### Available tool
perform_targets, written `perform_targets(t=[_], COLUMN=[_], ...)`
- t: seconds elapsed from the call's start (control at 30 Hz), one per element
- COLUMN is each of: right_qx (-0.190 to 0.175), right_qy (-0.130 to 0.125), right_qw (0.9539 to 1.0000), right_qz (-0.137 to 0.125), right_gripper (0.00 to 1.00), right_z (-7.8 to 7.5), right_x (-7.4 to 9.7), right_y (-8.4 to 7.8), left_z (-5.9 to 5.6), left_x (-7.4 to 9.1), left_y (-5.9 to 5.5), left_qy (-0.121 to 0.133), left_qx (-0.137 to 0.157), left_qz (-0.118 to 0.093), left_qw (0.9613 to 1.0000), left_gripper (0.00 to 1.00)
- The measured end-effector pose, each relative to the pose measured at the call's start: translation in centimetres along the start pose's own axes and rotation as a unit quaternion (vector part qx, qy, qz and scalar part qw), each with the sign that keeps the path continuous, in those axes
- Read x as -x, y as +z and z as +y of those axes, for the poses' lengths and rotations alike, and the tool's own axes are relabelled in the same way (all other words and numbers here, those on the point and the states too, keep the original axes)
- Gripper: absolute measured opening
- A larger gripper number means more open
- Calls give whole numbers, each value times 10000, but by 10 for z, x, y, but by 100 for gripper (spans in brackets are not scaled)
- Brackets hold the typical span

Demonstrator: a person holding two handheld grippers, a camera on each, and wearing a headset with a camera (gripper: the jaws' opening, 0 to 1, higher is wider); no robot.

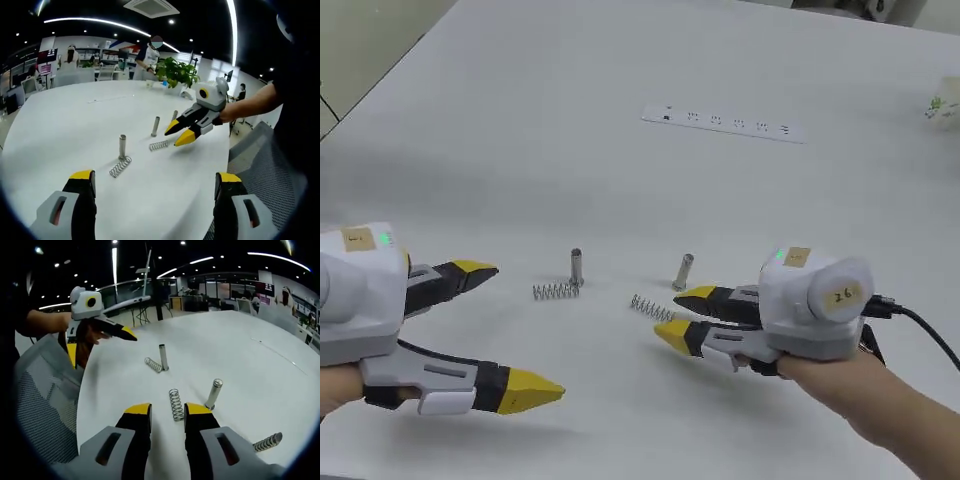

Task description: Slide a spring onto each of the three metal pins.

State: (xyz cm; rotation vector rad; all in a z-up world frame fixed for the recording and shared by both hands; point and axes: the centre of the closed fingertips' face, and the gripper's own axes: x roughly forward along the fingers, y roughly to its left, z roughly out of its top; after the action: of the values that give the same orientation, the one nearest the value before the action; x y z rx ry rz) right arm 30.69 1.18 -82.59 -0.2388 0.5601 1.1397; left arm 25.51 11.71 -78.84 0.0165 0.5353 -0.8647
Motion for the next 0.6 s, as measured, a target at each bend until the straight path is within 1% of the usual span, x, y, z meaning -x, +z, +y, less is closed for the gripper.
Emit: perform_targets(t=[0.17, 0.37, 0.5, 0.6], right_qx=[-27, 24, -34, 54], right_qy=[0, -12, -35, -36], right_qw=[10000, 9997, 9996, 9996], right_qz=[95, 234, 278, 278], right_gripper=[24, 22, 17, 13], right_z=[-4, -7, -11, -11], right_x=[-10, -17, -17, -17], right_y=[-4, -13, -16, -16], left_z=[1, 1, 2, 2], left_x=[1, 1, 1, 1], left_y=[0, -3, -4, -4], left_qy=[23, 26, 34, 45], left_qx=[19, 51, 69, 81], left_qz=[-12, 11, 22, 16], left_qw=[10000, 10000, 10000, 10000], left_gripper=[97, 97, 97, 97])
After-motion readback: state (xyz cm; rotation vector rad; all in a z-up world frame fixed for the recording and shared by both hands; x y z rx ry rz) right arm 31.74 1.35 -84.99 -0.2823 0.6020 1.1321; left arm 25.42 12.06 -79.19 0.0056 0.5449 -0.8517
